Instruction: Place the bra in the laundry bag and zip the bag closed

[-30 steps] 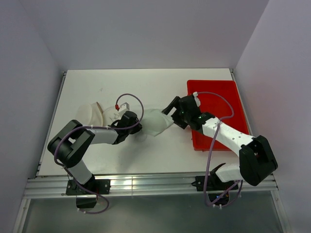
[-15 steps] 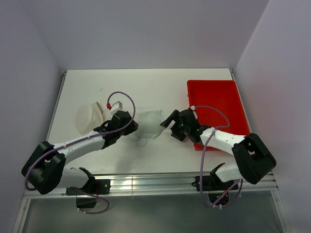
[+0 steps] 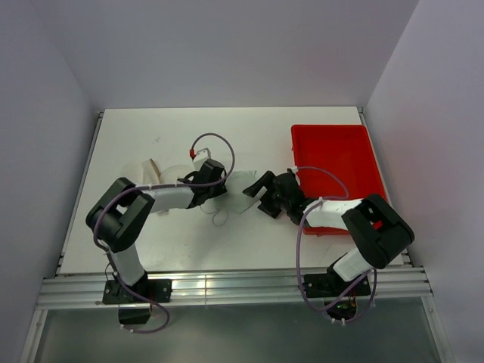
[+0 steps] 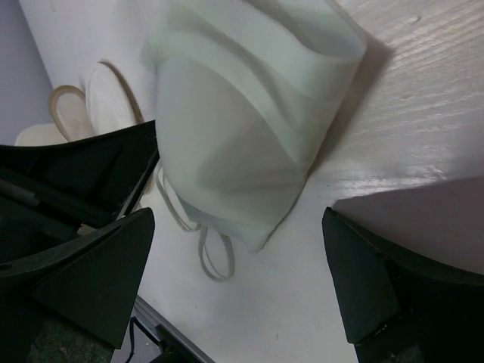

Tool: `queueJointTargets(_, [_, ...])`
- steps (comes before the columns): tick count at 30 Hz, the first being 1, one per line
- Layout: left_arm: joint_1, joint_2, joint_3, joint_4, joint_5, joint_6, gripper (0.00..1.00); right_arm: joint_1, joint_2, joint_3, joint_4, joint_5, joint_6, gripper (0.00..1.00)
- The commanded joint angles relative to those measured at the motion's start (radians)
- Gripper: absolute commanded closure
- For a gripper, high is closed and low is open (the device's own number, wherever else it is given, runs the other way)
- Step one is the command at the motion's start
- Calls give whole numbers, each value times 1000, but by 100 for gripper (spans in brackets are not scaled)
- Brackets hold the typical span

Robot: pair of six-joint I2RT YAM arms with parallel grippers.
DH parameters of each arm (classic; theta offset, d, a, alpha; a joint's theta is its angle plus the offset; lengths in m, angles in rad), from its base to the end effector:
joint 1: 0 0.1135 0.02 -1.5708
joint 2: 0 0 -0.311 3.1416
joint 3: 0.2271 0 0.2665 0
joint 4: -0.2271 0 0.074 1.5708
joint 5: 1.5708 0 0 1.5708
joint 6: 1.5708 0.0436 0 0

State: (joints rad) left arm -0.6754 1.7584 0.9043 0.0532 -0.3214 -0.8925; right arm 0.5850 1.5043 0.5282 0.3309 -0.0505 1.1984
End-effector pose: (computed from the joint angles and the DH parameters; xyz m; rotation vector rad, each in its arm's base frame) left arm 0.3006 -0.2232 0.1799 -0.4081 2.3198 -0.4026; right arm 0.2393 0.1611 0.1717 0.7015 2.3159 0.9778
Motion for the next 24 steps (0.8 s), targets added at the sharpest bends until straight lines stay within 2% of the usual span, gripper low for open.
queueJointTargets(1, [5,49,34,28,-13,29,63,24,45,-34,34,37,16,0])
queueJointTargets(7, [4,128,62,-10,5,23,76,56,161,-25,111,32,70,0])
queueJointTargets(9, [4,168,70,-21,19,20,87,59,203,-30,150,24,99,0])
queueJointTargets(10, [4,185,68,-18,22,17,96,61,214,-34,164,23,108,0])
queueJointTargets(11, [5,191,64,-12,31,14,100,61,224,-36,175,21,118,0])
queueJointTargets(18, [4,197,13,31,96,-17,100,59,283,-83,304,49,225,1])
queueJointTargets(24, [0,164,-53,71,145,-45,100,56,275,-80,323,104,274,1])
